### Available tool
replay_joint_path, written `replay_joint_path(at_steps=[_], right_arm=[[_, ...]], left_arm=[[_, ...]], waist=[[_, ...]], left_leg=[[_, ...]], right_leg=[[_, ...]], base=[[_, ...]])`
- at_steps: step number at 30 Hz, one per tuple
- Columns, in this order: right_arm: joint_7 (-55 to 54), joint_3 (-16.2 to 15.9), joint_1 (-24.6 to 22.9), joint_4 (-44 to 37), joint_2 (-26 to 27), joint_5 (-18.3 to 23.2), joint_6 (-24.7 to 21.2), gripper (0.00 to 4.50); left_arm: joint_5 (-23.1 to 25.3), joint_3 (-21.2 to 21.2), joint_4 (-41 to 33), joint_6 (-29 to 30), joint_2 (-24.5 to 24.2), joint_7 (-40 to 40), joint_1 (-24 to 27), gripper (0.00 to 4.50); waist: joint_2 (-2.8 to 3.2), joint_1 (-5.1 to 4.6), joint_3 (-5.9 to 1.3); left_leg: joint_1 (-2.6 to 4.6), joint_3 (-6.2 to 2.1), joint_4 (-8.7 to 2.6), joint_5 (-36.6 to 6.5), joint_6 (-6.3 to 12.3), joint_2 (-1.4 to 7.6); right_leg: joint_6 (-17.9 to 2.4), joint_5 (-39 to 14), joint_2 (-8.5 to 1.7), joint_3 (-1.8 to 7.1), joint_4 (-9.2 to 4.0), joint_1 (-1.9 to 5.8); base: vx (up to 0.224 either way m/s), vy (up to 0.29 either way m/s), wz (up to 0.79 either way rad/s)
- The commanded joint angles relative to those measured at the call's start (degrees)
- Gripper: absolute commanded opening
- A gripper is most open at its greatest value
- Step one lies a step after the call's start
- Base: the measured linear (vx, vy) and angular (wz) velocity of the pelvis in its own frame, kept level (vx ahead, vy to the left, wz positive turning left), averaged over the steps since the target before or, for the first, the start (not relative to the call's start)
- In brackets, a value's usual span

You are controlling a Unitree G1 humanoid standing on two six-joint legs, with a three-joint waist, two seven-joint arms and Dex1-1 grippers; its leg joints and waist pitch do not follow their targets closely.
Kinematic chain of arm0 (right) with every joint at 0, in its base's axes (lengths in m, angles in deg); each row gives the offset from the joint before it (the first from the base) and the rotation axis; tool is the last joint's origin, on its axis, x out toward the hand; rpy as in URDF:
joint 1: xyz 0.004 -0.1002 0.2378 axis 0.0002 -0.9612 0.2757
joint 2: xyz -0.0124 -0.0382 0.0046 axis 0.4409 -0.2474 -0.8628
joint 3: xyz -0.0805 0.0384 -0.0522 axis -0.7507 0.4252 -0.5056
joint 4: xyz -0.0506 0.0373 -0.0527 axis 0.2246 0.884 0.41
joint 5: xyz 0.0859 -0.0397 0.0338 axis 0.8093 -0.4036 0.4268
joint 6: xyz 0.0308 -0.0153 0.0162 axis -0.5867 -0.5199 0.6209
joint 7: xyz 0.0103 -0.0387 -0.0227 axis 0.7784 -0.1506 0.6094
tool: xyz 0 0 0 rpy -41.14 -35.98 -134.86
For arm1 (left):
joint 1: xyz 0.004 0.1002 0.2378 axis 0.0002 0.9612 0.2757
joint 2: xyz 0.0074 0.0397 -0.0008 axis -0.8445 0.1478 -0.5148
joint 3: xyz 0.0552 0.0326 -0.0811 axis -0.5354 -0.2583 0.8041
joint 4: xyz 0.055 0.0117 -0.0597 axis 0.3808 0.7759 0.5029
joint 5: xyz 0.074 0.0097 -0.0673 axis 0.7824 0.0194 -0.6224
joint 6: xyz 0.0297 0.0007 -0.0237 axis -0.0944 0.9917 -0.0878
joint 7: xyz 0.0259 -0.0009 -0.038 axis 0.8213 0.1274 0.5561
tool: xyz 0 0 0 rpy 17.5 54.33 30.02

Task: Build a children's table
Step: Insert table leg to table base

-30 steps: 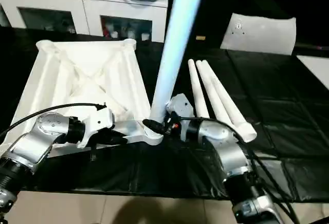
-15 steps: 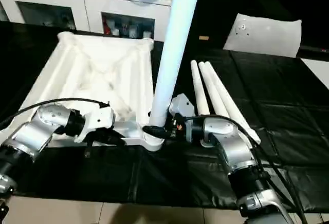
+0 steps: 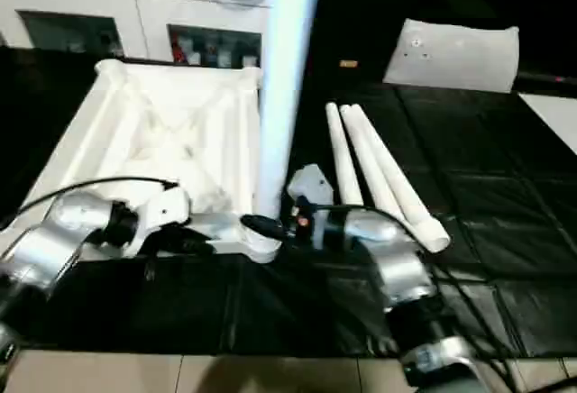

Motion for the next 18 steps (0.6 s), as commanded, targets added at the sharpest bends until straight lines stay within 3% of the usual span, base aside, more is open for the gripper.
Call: replay_joint_path(at_steps=[1, 2, 3, 4, 5, 6, 7, 8, 9, 11, 12, 15, 18], right_arm=[[-7.1, -0.9, -1.4, 8.5, 0.7, -5.3, -2.7, 1.90], [-9.0, -0.6, -0.8, 9.4, 1.6, -5.6, -2.7, 1.90], [-9.0, -0.6, -0.8, 9.4, 1.6, -5.6, -2.7, 1.90], [-10.7, -0.5, -0.1, 10.4, 2.4, -5.9, -2.6, 1.90], [-11.1, -0.4, 0.0, 10.6, 2.6, -6.0, -2.6, 1.90], [-14.2, -0.2, 1.3, 12.4, 3.9, -6.5, -2.4, 1.90], [-14.2, -0.2, 1.3, 12.4, 3.9, -6.5, -2.4, 1.90], [-16.4, 0.0, 2.3, 13.7, 5.0, -6.8, -2.4, 1.90], [-16.4, 0.0, 2.3, 13.7, 5.0, -6.8, -2.4, 1.90], [-19.9, 0.3, 4.5, 16.3, 7.2, -7.3, -2.6, 1.90], [-19.9, 0.3, 4.5, 16.3, 7.2, -7.3, -2.6, 1.90], [-21.3, 0.9, 5.5, 17.4, 8.5, -6.9, -3.2, 1.90], [-22.4, 1.1, 5.6, 17.8, 9.2, -7.1, -2.9, 1.90]], left_arm=[[-4.3, 4.5, -11.6, 9.0, 2.8, 6.7, 4.0, 0.00], [-4.2, 5.2, -15.1, 12.0, 4.6, 8.9, 5.7, 0.00], [-4.2, 5.2, -15.1, 12.0, 4.6, 8.9, 5.7, 0.00], [-4.1, 5.6, -17.8, 14.5, 6.4, 10.9, 6.9, 0.00], [-4.0, 5.6, -18.4, 15.1, 6.8, 11.3, 7.1, 0.00], [-3.3, 5.6, -21.8, 18.4, 10.0, 14.6, 8.1, 0.00], [-3.3, 5.6, -21.8, 18.4, 10.0, 14.6, 8.1, 0.00], [-2.8, 4.7, -23.2, 19.8, 12.2, 16.5, 8.1, 0.00], [-2.8, 4.7, -23.2, 19.8, 12.2, 16.5, 8.1, 0.00], [-2.0, 3.3, -24.3, 22.1, 16.2, 20.6, 7.3, 0.00], [-2.0, 3.3, -24.3, 22.1, 16.2, 20.6, 7.3, 0.00], [-0.9, 3.2, -23.3, 23.1, 17.5, 23.9, 5.9, 0.00], [0.5, 4.0, -21.8, 23.2, 17.2, 25.8, 4.3, 0.00]], waist=[[0.81, -0.21, -1.24], [0.91, -0.35, -1.09], [0.40, -0.53, -1.08], [0.43, -0.43, -0.99], [0.43, -0.43, -0.99], [-0.28, -0.41, -0.70], [0.03, -0.39, -0.77], [-0.42, -0.37, -0.72], [-0.27, -0.44, -0.68], [-0.56, -0.67, -0.43], [-0.36, -0.50, -0.63], [-0.69, -0.53, -1.00], [-0.50, -0.30, -1.17]], left_leg=[[-1.06, -1.35, -4.99, -20.7, 0.14, 1.71], [-1.05, -1.34, -4.98, -21.0, 0.54, 1.57], [-0.72, -1.07, -4.82, -21.3, 0.65, 1.68], [0.23, -0.74, -4.18, -22.6, 1.29, 1.26], [0.23, -0.74, -4.18, -22.6, 1.29, 1.26], [-0.28, -0.76, -4.44, -21.9, 1.91, 1.06], [-0.35, -0.87, -4.48, -21.5, 1.82, 1.05], [-0.46, -0.83, -4.46, -21.2, 1.98, 1.04], [-0.54, -0.81, -4.51, -21.0, 2.02, 1.08], [-0.55, -0.88, -4.49, -21.4, 1.87, 0.98], [-0.42, -0.89, -4.43, -21.3, 1.80, 0.91], [-0.75, -0.70, -4.75, -19.2, 2.44, 1.13], [-1.19, -0.38, -4.87, -15.3, 3.06, 1.38]], right_leg=[[-6.1, -34.7, -5.58, 2.90, -6.17, 1.60], [-5.8, -35.2, -5.36, 2.82, -6.40, 1.40], [-5.9, -35.4, -5.27, 2.91, -6.52, 1.11], [-5.1, -37.8, -5.07, 3.02, -7.08, 0.21], [-5.1, -37.8, -5.07, 3.02, -7.08, 0.21], [-3.9, -38.5, -4.80, 2.85, -7.41, 0.29], [-3.5, -38.5, -4.89, 2.80, -7.28, 0.44], [-3.1, -38.5, -4.90, 2.82, -7.30, 0.43], [-3.1, -38.3, -4.93, 2.91, -7.14, 0.38], [-2.3, -39.6, -4.89, 2.70, -7.29, 0.13], [-1.8, -39.1, -4.97, 2.76, -7.46, 0.20], [-2.7, -34.1, -4.80, 2.91, -7.02, 0.55], [-4.8, -26.7, -4.79, 3.30, -6.30, 0.94]], base=[[0.000, 0.000, 0.00], [0.000, 0.000, 0.00], [0.000, 0.000, 0.00], [0.000, 0.000, 0.00], [0.000, 0.000, 0.00], [0.000, 0.000, 0.00], [0.000, 0.000, 0.00], [0.000, 0.000, 0.00], [0.000, 0.000, 0.00], [0.000, 0.000, 0.00], [0.000, 0.000, 0.00], [0.000, 0.000, 0.00], [0.000, 0.000, 0.00]])
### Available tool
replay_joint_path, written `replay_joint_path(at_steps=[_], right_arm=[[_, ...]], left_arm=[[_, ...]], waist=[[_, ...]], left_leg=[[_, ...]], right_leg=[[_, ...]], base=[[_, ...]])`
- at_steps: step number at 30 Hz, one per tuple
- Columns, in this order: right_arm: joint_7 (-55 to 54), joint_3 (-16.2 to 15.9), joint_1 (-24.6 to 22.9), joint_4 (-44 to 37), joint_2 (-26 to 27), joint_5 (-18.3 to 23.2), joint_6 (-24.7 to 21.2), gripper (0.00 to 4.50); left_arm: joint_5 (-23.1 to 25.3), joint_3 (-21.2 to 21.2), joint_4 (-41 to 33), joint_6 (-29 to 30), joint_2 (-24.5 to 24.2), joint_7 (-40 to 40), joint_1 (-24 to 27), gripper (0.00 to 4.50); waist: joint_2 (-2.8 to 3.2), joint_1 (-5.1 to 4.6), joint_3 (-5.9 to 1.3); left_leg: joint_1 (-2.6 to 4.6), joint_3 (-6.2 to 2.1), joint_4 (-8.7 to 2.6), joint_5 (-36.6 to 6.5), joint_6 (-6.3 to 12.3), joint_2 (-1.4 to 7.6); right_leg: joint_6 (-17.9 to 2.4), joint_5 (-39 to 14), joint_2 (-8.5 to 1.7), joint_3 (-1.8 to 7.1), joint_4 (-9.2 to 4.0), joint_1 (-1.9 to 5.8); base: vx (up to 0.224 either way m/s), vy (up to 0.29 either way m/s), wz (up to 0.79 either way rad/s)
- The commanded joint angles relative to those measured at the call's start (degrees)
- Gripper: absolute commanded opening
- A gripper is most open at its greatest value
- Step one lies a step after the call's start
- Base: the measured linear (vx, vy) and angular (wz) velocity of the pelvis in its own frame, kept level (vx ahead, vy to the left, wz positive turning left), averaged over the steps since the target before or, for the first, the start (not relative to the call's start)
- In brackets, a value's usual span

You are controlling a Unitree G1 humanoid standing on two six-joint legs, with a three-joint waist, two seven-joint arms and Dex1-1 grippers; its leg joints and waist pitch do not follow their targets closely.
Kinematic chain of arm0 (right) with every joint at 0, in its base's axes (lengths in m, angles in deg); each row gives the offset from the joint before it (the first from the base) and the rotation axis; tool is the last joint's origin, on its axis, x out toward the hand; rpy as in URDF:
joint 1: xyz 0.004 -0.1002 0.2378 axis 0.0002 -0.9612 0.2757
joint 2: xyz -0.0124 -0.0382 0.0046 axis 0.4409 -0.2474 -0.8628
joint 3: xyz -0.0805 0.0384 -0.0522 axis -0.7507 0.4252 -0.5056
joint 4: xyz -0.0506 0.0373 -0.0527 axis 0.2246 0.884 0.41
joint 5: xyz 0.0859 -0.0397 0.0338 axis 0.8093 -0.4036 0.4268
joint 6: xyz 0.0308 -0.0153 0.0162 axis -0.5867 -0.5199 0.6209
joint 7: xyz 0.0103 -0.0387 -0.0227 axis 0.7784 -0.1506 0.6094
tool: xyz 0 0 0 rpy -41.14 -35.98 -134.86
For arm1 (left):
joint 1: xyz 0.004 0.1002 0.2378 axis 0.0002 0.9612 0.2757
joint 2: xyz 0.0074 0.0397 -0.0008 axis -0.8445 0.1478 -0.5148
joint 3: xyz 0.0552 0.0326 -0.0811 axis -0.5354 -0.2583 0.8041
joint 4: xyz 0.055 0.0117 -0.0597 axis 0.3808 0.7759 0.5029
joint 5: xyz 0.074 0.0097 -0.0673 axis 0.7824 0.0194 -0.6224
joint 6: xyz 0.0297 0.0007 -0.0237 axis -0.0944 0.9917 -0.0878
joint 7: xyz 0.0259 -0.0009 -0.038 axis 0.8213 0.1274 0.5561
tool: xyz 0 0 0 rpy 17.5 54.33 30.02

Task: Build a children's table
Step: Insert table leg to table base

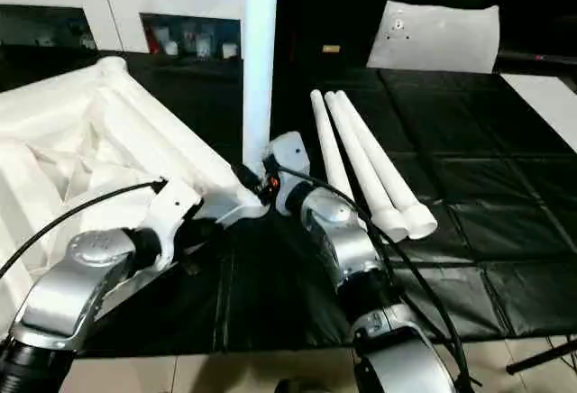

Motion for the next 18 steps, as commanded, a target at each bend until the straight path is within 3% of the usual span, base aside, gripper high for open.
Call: replay_joint_path(at_steps=[1, 2, 5, 6, 9, 11, 12, 15, 18], right_arm=[[-1.5, -2.1, -3.1, 7.4, 0.5, -2.8, -3.9, 1.90], [-1.5, -2.1, -3.1, 7.4, 0.5, -2.8, -3.9, 1.90], [-2.8, -0.4, -3.6, 7.5, 1.4, -1.8, -4.2, 1.90], [-2.7, -0.1, -3.6, 7.4, 1.6, -1.5, -4.2, 1.90], [-2.4, 0.7, -3.9, 7.2, 1.7, -0.7, -4.6, 2.60], [-2.6, 1.2, -4.3, 6.9, 1.6, -0.4, -4.1, 2.67], [-2.6, 1.2, -4.3, 6.8, 1.6, -0.4, -3.9, 2.78], [-2.7, 1.5, -4.9, 6.3, 1.4, -0.2, -3.6, 3.02], [-2.1, 1.8, -6.0, 5.0, 0.9, -0.3, -3.5, 3.24]], left_arm=[[-1.5, -0.6, -2.0, -2.4, 1.9, 0.4, -3.0, 0.00], [-1.5, -0.6, -2.0, -2.4, 1.9, 0.4, -3.0, 0.00], [-0.2, 0.2, 1.1, -4.0, 0.9, 0.9, -4.2, 0.00], [-0.3, 0.2, 1.5, -4.3, 0.5, 0.9, -4.3, 0.00], [-0.3, 0.1, 2.3, -4.9, -0.2, 0.9, -4.4, 0.00], [-0.2, -0.1, 2.9, -5.6, -1.1, 0.6, -4.5, 0.00], [-0.2, -0.2, 3.1, -5.8, -1.3, 0.6, -4.5, 0.00], [-0.1, -0.3, 3.8, -6.6, -1.7, 0.3, -4.7, 0.00], [0.2, -0.5, 4.9, -7.9, -2.4, -0.2, -4.9, 0.00]], waist=[[0.34, 0.29, -1.84], [0.30, 0.34, -1.97], [0.88, 0.44, -1.94], [0.76, 0.36, -1.99], [0.75, 0.39, -1.96], [1.12, 0.54, -2.08], [0.83, 0.46, -2.02], [1.25, 0.61, -2.05], [1.17, 0.85, -2.14]], left_leg=[[-0.51, -0.30, -4.33, -14.9, 3.08, 1.51], [-0.78, -0.31, -4.33, -13.9, 3.06, 1.47], [-0.70, -0.18, -4.30, -13.3, 3.06, 1.41], [-0.67, -0.16, -4.34, -13.5, 2.97, 1.49], [-0.71, -0.25, -4.43, -13.4, 2.74, 1.62], [-0.54, -0.17, -4.35, -13.7, 2.64, 1.66], [-0.75, -0.23, -4.45, -13.4, 2.58, 1.64], [-0.73, -0.16, -4.34, -12.4, 2.74, 1.63], [-0.75, -0.07, -4.30, -12.1, 2.83, 1.56]], right_leg=[[-5.5, -25.3, -4.73, 3.28, -5.48, 1.34], [-5.9, -23.9, -4.78, 3.26, -5.22, 1.74], [-6.8, -21.7, -4.69, 3.33, -5.09, 1.77], [-6.9, -21.7, -4.68, 3.30, -5.11, 1.81], [-7.3, -21.1, -4.74, 3.27, -4.93, 1.96], [-7.9, -20.1, -4.85, 3.34, -5.00, 1.93], [-8.0, -20.0, -4.73, 3.27, -4.80, 2.17], [-8.3, -19.3, -4.86, 3.37, -4.74, 2.19], [-8.1, -19.5, -4.83, 3.35, -4.83, 2.34]], base=[[0.000, 0.000, 0.00], [0.000, 0.000, 0.00], [0.000, 0.000, 0.00], [0.000, 0.000, 0.00], [0.000, 0.000, 0.00], [0.000, 0.000, 0.00], [0.000, 0.000, 0.00], [0.000, 0.000, 0.00], [0.000, 0.000, 0.00]])
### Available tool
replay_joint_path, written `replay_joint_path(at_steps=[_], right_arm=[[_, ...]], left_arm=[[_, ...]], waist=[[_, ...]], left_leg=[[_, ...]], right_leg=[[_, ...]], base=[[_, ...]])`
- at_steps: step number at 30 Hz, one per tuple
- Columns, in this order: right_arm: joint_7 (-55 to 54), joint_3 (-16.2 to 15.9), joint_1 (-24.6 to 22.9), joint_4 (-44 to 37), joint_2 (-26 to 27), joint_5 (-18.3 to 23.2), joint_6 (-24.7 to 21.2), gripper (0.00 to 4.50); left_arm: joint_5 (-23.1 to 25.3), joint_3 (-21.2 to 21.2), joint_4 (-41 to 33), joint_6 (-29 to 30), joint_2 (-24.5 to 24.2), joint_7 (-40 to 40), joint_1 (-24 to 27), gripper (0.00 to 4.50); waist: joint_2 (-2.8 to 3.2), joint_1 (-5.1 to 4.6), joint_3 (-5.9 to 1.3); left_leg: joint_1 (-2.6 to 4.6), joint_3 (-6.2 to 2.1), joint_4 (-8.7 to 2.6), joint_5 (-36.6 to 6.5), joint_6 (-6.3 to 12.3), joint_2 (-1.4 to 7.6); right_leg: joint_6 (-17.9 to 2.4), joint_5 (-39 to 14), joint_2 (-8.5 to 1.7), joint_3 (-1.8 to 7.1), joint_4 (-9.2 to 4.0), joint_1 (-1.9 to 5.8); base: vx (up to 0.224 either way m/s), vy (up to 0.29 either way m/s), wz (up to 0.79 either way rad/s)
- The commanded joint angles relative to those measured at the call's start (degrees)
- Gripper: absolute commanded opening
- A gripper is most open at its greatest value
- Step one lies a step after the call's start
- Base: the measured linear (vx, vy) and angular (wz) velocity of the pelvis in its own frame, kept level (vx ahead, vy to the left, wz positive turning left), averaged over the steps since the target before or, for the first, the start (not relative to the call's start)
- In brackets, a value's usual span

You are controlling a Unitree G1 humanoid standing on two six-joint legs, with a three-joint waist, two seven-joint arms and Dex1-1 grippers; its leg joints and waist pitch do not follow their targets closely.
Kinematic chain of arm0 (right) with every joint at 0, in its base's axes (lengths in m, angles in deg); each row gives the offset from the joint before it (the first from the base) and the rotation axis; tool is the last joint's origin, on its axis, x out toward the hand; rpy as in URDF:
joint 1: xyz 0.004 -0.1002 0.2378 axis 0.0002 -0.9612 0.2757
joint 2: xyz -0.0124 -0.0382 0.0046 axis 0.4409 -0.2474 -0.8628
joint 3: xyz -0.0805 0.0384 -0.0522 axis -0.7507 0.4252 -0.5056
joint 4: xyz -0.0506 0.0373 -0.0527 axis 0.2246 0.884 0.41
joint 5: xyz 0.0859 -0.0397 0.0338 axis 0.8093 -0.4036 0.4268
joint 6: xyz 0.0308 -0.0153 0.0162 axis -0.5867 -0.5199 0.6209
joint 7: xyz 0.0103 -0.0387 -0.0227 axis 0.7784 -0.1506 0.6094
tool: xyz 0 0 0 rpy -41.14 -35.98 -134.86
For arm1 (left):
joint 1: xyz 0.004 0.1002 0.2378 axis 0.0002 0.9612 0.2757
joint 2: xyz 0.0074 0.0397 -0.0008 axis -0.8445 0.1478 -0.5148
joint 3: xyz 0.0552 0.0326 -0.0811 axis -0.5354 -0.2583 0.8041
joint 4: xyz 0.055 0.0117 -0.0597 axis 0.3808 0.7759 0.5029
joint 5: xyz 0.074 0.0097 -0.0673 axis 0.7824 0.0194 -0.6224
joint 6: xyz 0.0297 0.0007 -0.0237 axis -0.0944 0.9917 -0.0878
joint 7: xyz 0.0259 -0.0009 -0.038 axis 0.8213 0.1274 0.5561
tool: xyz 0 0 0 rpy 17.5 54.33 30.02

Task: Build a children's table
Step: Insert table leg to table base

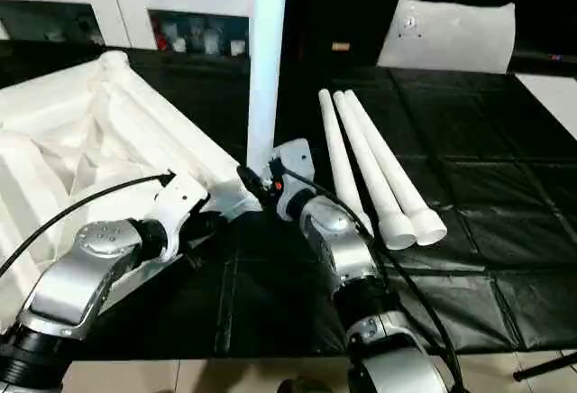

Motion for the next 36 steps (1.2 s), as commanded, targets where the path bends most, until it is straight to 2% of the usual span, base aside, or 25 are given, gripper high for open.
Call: replay_joint_path(at_steps=[1, 6, 7, 9, 10, 12, 13, 17, 23, 26, 31, 36], right_arm=[[1.4, -0.9, -3.3, 2.1, -0.8, -1.0, -3.4, 3.37], [4.0, -0.4, -5.9, -2.7, -2.7, 0.3, -4.3, 3.81], [5.1, -0.2, -6.9, -5.0, -3.8, 0.9, -5.0, 3.91], [5.8, 0.1, -7.6, -6.8, -4.6, 1.6, -5.7, 4.15], [6.0, 0.3, -7.8, -7.3, -4.8, 1.8, -5.9, 4.15], [7.6, 0.8, -8.8, -10.5, -6.0, 3.1, -7.0, 4.38], [9.8, 0.7, -9.9, -13.9, -7.6, 3.9, -7.8, 4.46], [15.7, -0.3, -12.2, -21.5, -11.2, 6.1, -9.7, 4.46], [19.7, -0.9, -12.6, -26.1, -14.5, 6.9, -10.8, 4.46], [25.1, -1.8, -12.1, -29.7, -19.7, 7.4, -13.4, 4.46], [30.2, -3.2, -10.4, -28.7, -24.3, 5.3, -12.3, 4.46], [35.9, -4.9, -9.1, -27.1, -26.9, 5.3, -11.9, 4.46]], left_arm=[[-0.1, 1.1, 0.8, -3.7, -0.5, 0.7, -1.8, 0.00], [-0.1, 0.3, 2.6, -6.3, -2.4, -0.8, -1.9, 0.00], [-0.6, -0.1, 3.8, -8.8, -3.3, -2.8, -1.8, 0.00], [-0.9, -0.3, 4.9, -10.6, -4.1, -4.3, -1.8, 0.00], [-0.9, -0.3, 5.2, -11.0, -4.4, -4.7, -1.8, 0.00], [-1.1, -0.9, 7.3, -14.1, -5.8, -7.2, -1.8, 0.00], [-1.1, -1.9, 9.5, -17.4, -7.5, -10.0, -2.0, 0.00], [-0.6, -3.7, 14.0, -23.5, -10.9, -15.3, -2.7, 0.00], [-1.8, -3.8, 17.3, -28.4, -12.1, -20.1, -3.5, 0.00], [-4.4, -4.3, 20.1, -34.3, -12.9, -26.9, -4.7, 0.00], [-5.2, -6.1, 20.0, -35.4, -14.1, -32.4, -5.8, 0.00], [-5.7, -7.3, 20.2, -38.0, -14.3, -36.7, -6.6, 0.00]], waist=[[0.57, 0.15, -2.33], [0.54, 0.60, -2.38], [0.54, 0.76, -2.48], [0.67, 0.76, -2.68], [0.56, 0.83, -2.82], [0.64, 0.85, -2.93], [0.73, 1.00, -2.90], [0.82, 1.45, -3.04], [0.74, 1.84, -3.32], [0.50, 2.65, -3.39], [0.49, 3.29, -3.56], [0.37, 3.85, -3.69]], left_leg=[[-0.66, -0.16, -4.07, -11.8, 2.80, 1.56], [-0.76, -0.04, -3.94, -10.6, 3.41, 1.41], [-0.81, -0.05, -3.89, -10.0, 3.62, 1.39], [-0.77, -0.01, -3.75, -8.7, 3.67, 1.50], [-0.83, 0.09, -3.64, -7.4, 3.96, 1.45], [-0.85, 0.19, -3.56, -5.4, 4.51, 1.62], [-0.77, 0.19, -3.51, -5.2, 4.82, 1.50], [-0.48, 0.38, -3.38, -4.7, 5.63, 1.58], [-0.38, 0.45, -3.28, -3.8, 4.97, 1.67], [-0.15, 0.63, -3.13, -3.6, 5.26, 1.56], [-0.15, 0.61, -3.03, -3.8, 4.79, 1.81], [-0.09, 0.66, -2.79, -4.4, 4.81, 1.83]], right_leg=[[-8.1, -19.4, -4.85, 3.38, -4.83, 2.44], [-8.0, -18.6, -4.77, 3.35, -4.83, 2.66], [-7.7, -18.3, -4.84, 3.36, -4.90, 2.81], [-8.3, -16.3, -4.82, 3.36, -4.63, 2.78], [-8.8, -14.2, -4.72, 3.36, -4.39, 2.91], [-9.7, -10.9, -4.78, 3.34, -3.89, 2.98], [-9.6, -10.8, -4.67, 3.29, -4.06, 3.01], [-9.5, -8.8, -4.66, 3.37, -3.81, 3.08], [-10.8, -6.8, -4.81, 3.47, -3.30, 3.29], [-10.5, -6.7, -4.73, 3.53, -3.25, 3.31], [-10.6, -7.7, -4.97, 3.48, -3.04, 3.32], [-10.9, -8.1, -5.13, 3.52, -2.94, 3.36]], base=[[0.000, 0.000, 0.00], [0.000, 0.000, 0.00], [0.000, 0.000, 0.00], [0.000, 0.000, 0.00], [0.000, 0.000, 0.00], [0.000, 0.000, 0.00], [0.000, 0.000, 0.00], [0.000, 0.000, 0.00], [0.000, 0.000, 0.00], [0.000, 0.000, 0.00], [0.000, 0.000, 0.00], [0.000, 0.000, 0.00]])
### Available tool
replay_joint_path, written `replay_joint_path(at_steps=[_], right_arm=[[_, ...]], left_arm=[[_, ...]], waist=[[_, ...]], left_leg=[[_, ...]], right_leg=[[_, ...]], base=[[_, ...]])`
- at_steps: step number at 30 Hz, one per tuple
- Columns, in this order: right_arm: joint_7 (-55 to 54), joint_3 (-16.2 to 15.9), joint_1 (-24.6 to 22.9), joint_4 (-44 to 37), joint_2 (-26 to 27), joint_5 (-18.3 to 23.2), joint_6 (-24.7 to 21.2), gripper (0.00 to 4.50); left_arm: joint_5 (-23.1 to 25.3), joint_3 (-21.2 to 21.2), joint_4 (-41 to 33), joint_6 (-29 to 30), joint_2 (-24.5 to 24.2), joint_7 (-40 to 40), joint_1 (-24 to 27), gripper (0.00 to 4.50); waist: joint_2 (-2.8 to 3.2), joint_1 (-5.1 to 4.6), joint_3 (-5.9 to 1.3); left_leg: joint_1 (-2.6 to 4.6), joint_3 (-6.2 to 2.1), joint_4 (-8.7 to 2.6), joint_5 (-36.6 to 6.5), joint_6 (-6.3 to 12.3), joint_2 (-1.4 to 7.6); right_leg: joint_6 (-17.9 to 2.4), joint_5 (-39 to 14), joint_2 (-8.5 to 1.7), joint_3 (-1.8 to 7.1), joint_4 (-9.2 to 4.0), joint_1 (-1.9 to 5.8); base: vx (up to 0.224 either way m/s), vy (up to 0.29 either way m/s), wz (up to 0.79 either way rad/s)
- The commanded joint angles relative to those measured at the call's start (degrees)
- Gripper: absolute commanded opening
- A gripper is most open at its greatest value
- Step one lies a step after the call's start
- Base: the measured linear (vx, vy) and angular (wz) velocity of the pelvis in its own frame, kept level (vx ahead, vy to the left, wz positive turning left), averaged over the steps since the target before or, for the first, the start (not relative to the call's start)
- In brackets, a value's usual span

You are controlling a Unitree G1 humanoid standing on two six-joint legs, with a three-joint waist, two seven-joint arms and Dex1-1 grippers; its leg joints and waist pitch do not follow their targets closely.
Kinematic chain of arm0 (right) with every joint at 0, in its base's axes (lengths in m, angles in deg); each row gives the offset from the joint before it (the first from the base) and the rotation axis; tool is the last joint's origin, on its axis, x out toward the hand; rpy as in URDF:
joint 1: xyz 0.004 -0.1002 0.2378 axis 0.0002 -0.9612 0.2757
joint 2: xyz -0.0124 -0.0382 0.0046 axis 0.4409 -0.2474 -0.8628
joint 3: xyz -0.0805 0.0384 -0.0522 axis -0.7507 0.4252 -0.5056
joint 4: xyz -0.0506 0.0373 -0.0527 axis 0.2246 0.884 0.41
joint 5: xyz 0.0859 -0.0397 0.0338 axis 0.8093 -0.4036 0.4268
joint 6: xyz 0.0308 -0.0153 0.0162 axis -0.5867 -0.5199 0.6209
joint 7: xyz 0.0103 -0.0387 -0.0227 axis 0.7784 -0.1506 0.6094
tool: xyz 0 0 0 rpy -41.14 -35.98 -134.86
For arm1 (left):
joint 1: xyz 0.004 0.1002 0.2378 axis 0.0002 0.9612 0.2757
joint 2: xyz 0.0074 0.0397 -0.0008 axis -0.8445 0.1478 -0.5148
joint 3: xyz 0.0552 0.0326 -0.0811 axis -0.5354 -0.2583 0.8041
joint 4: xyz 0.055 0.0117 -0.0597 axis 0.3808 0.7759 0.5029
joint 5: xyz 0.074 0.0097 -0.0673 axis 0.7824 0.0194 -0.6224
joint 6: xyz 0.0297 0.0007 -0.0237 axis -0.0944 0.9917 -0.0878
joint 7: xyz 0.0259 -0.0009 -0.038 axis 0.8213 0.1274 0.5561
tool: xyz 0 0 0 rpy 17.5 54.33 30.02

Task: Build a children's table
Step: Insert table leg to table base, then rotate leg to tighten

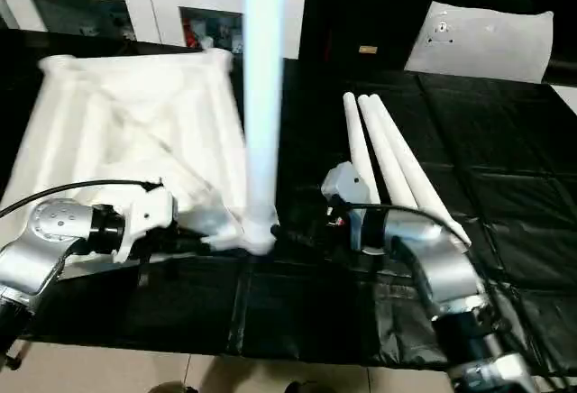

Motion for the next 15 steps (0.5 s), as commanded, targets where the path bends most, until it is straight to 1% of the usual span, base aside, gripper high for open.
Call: replay_joint_path(at_steps=[1, 3, 4, 5, 6, 7, 8, 12, 13, 14, 15], right_arm=[[2.6, -1.2, 0.8, 1.0, -1.0, -0.2, 0.4, 4.46], [3.6, -1.7, 1.2, 1.6, -1.1, -0.3, 0.9, 4.46], [4.4, -2.5, 1.9, 2.8, -0.7, -0.5, 1.5, 4.46], [5.4, -3.0, 2.3, 3.4, -0.6, -0.5, 1.8, 4.46], [6.7, -3.8, 2.6, 3.9, -0.5, -0.5, 1.9, 4.46], [6.7, -3.8, 2.6, 3.9, -0.5, -0.5, 1.9, 4.46], [7.2, -4.1, 2.7, 4.2, -0.4, -0.6, 1.9, 4.46], [8.9, -5.2, 3.7, 6.0, 0.8, -0.6, 2.2, 4.46], [9.3, -5.6, 4.3, 7.3, 1.4, -0.9, 2.5, 4.46], [9.3, -5.6, 4.3, 7.4, 1.5, -0.9, 2.6, 4.30], [9.7, -6.0, 4.9, 8.6, 2.0, -1.1, 3.0, 4.30]], left_arm=[[-0.7, -3.1, -0.6, -1.6, 0.5, -3.9, -0.8, 0.00], [-0.5, -3.6, -0.8, -1.9, 0.4, -4.8, -1.0, 0.00], [-0.6, -4.0, -1.0, -1.9, 0.4, -5.6, -1.0, 0.00], [-0.5, -4.1, -1.0, -2.0, 0.5, -5.8, -1.1, 0.00], [-0.3, -4.1, -0.9, -2.3, 0.6, -6.0, -1.2, 0.00], [-0.3, -4.1, -0.9, -2.3, 0.6, -6.0, -1.2, 0.00], [-0.2, -4.2, -0.8, -2.3, 0.6, -6.0, -1.2, 0.00], [0.2, -4.4, -0.2, -3.0, 0.7, -6.2, -1.5, 0.00], [0.3, -4.5, 0.0, -3.3, 0.7, -6.3, -1.5, 0.00], [0.3, -4.5, 0.0, -3.3, 0.7, -6.3, -1.5, 0.00], [0.4, -4.6, 0.0, -3.4, 0.7, -6.5, -1.6, 0.00]], waist=[[0.16, -0.20, -3.78], [0.10, -0.24, -3.79], [0.02, -0.26, -3.77], [-0.11, -0.26, -3.85], [-0.07, -0.32, -3.76], [-0.03, -0.34, -3.77], [-0.22, -0.22, -3.88], [-0.12, -0.22, -4.11], [-0.32, -0.22, -4.18], [-0.32, -0.22, -4.18], [-0.29, -0.17, -4.22]], left_leg=[[0.13, 0.17, -3.32, -4.5, 4.27, 1.69], [0.03, 0.13, -3.24, -5.1, 3.95, 1.67], [-0.07, 0.06, -3.22, -5.9, 3.67, 1.66], [-0.03, 0.05, -3.18, -5.9, 3.56, 1.68], [-0.10, 0.03, -3.12, -6.4, 3.44, 1.62], [-0.04, 0.02, -3.12, -6.6, 3.37, 1.63], [0.01, 0.05, -3.04, -6.3, 3.31, 1.69], [0.01, -0.03, -3.00, -5.4, 3.29, 1.75], [0.03, -0.02, -2.97, -5.1, 3.33, 1.76], [0.03, -0.02, -2.97, -5.1, 3.33, 1.76], [0.03, -0.02, -2.96, -4.9, 3.30, 1.75]], right_leg=[[-10.7, -8.3, -4.97, 3.48, -3.38, 3.54], [-10.7, -9.1, -5.00, 3.43, -3.39, 3.56], [-10.2, -11.0, -5.05, 3.41, -3.48, 3.59], [-10.1, -11.3, -5.04, 3.38, -3.48, 3.60], [-9.8, -12.7, -5.10, 3.37, -3.63, 3.54], [-9.7, -13.4, -5.09, 3.34, -3.69, 3.50], [-9.2, -13.8, -5.08, 3.38, -3.73, 3.53], [-9.8, -11.6, -5.00, 3.28, -3.37, 3.44], [-10.2, -10.5, -4.96, 3.27, -3.18, 3.44], [-10.2, -10.5, -4.96, 3.27, -3.18, 3.44], [-10.3, -10.0, -4.97, 3.28, -3.08, 3.50]], base=[[0.000, 0.000, 0.00], [0.000, 0.000, 0.00], [0.000, 0.000, 0.00], [0.000, 0.000, 0.00], [0.000, 0.000, 0.00], [0.000, 0.000, 0.00], [0.000, 0.000, 0.00], [0.000, 0.000, 0.00], [0.000, 0.000, 0.00], [0.000, 0.000, 0.00], [0.000, 0.000, 0.00]])
